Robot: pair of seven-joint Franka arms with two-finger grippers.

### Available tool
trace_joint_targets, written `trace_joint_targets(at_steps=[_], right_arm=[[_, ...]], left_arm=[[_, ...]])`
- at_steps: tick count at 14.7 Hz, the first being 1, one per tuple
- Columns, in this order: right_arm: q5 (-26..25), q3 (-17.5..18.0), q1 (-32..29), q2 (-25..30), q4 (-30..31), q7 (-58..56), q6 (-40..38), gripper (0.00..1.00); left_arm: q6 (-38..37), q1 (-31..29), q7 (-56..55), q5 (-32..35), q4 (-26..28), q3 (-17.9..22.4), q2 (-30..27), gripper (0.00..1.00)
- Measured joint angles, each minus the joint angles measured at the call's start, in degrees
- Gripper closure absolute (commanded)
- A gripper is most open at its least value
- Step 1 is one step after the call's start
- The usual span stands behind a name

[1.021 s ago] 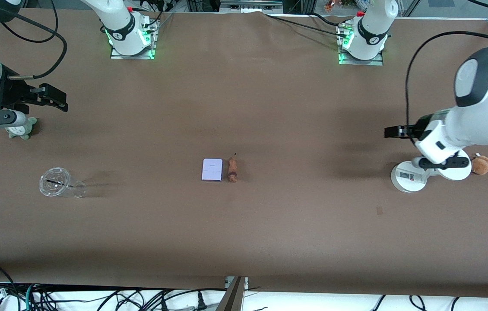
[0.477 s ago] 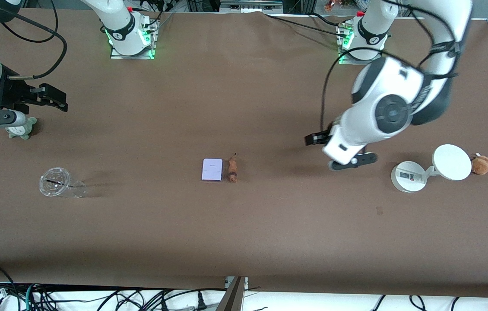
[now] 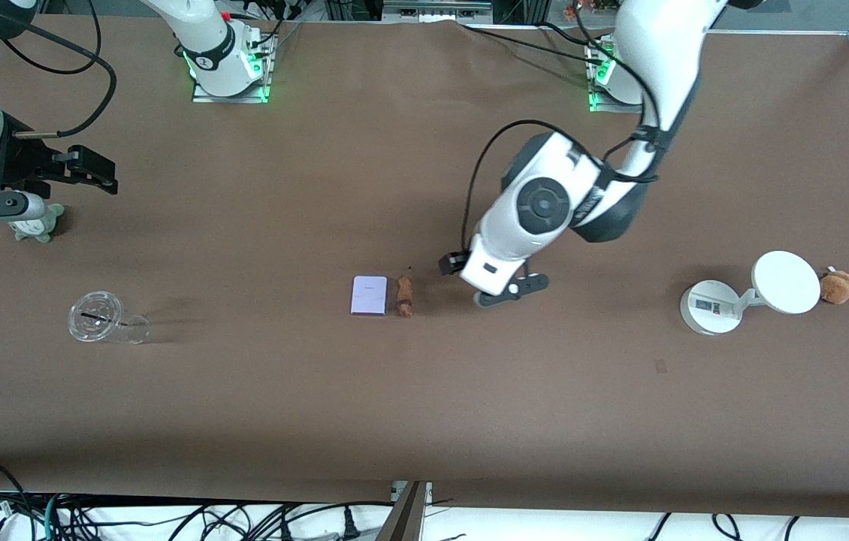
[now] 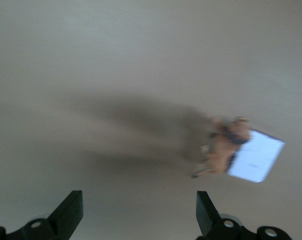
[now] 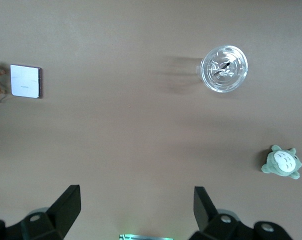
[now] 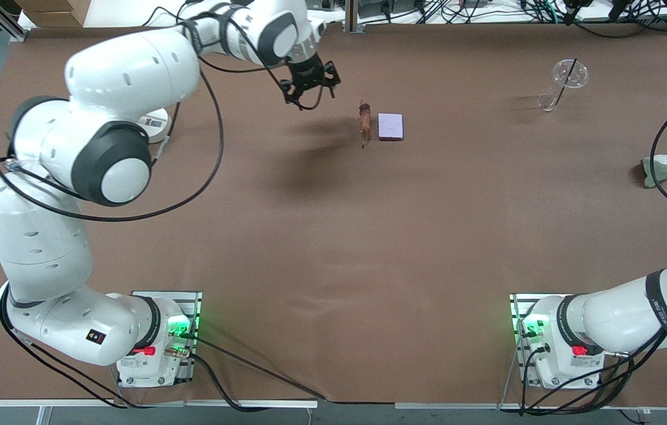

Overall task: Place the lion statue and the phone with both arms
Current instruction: 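Lower the left gripper and grasp the brown lion statue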

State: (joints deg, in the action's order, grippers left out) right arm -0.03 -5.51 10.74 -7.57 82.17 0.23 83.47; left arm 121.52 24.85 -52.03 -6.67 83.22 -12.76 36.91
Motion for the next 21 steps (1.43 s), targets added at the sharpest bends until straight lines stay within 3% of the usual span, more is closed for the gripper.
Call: trace_joint_targets(at_steps=[4, 9, 17, 18, 19, 21], right_arm=[[0.0, 0.0, 0.0, 0.0, 0.0, 0.0, 0.0, 0.0], [0.0, 0.0, 0.0, 0.0, 0.0, 0.0, 0.0, 0.0], [0.0, 0.0, 0.0, 0.0, 0.0, 0.0, 0.0, 0.0], [0.0, 0.0, 0.0, 0.0, 0.0, 0.0, 0.0, 0.0], [0.0, 0.0, 0.0, 0.0, 0.0, 0.0, 0.0, 0.0], [0.0, 0.0, -0.1, 0.0, 0.0, 0.0, 0.0, 0.0]], left_arm=[[3.9, 3.2, -2.1, 0.0, -5.0, 0.4, 5.9, 0.0], [9.1, 9.3, -2.1, 1.2, -12.6, 4.3, 13.6, 0.0], [15.9, 10.8, 2.4, 4.3, -15.7, 4.7, 19.4, 0.0], [16.5, 10.8, 2.9, 4.3, -15.9, 4.7, 19.9, 0.04], [17.0, 11.0, 3.2, 4.3, -16.0, 4.7, 20.3, 0.2], [17.5, 11.5, 3.7, 4.3, -16.1, 4.8, 20.8, 0.66]])
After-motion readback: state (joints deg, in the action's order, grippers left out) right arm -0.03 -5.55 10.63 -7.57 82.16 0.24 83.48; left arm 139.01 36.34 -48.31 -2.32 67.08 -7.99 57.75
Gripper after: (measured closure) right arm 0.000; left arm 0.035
